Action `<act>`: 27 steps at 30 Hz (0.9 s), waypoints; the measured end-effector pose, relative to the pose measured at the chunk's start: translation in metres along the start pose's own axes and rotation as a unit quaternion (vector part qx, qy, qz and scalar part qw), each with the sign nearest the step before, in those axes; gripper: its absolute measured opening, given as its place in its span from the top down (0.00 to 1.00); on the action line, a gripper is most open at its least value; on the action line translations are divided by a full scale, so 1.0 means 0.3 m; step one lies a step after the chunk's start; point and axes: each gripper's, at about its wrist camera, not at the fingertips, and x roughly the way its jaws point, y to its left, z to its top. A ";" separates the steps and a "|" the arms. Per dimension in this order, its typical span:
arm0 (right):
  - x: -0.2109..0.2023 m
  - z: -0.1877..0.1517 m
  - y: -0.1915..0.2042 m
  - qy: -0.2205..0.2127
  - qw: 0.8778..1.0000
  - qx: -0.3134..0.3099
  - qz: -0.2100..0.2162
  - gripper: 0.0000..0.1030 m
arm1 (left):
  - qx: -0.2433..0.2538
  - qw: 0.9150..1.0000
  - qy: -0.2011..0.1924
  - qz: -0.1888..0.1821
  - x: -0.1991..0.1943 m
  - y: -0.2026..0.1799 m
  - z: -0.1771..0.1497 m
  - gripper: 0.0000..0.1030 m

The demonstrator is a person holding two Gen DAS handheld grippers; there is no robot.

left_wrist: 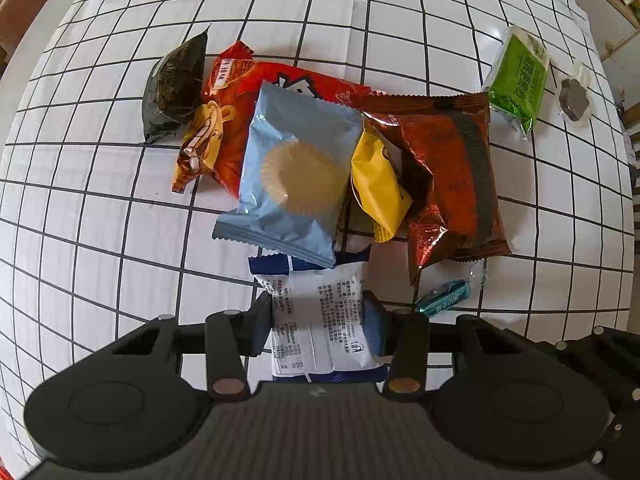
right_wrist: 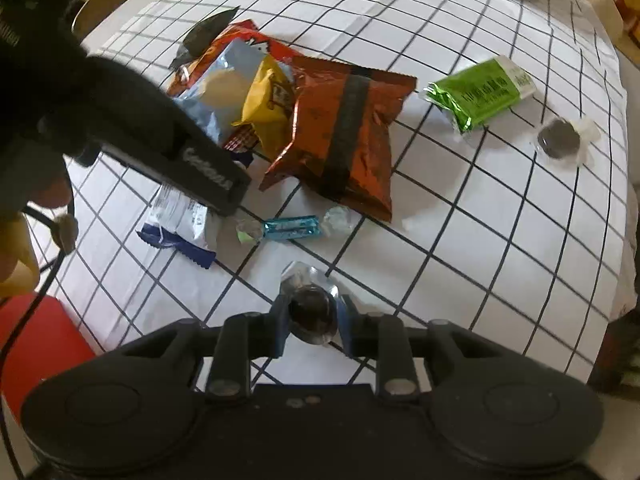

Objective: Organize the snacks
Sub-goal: 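Grasp the white milk-candy packet with the left tool while the right tool grasps the round candy, then carry both items into the white box and open both tools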

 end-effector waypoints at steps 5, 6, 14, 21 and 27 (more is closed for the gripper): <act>-0.040 -0.008 -0.030 -0.013 1.000 0.024 0.006 0.76 | -0.009 1.000 -0.007 -0.007 -0.035 0.029 -0.008 0.56; -0.051 -0.010 -0.031 -0.015 0.999 0.028 0.007 0.76 | -0.010 1.000 -0.008 -0.008 -0.042 0.040 -0.012 0.56; -0.188 -0.053 -0.022 -0.049 0.997 0.053 0.013 0.76 | 0.002 0.999 -0.037 -0.020 -0.169 0.091 -0.064 0.56; -0.311 -0.101 0.040 -0.079 0.995 0.059 0.008 0.76 | 0.025 0.997 -0.067 -0.034 -0.281 0.086 -0.122 0.56; -0.424 -0.170 0.107 -0.107 0.992 0.069 0.008 0.76 | 0.051 0.994 -0.088 -0.038 -0.383 0.084 -0.197 0.56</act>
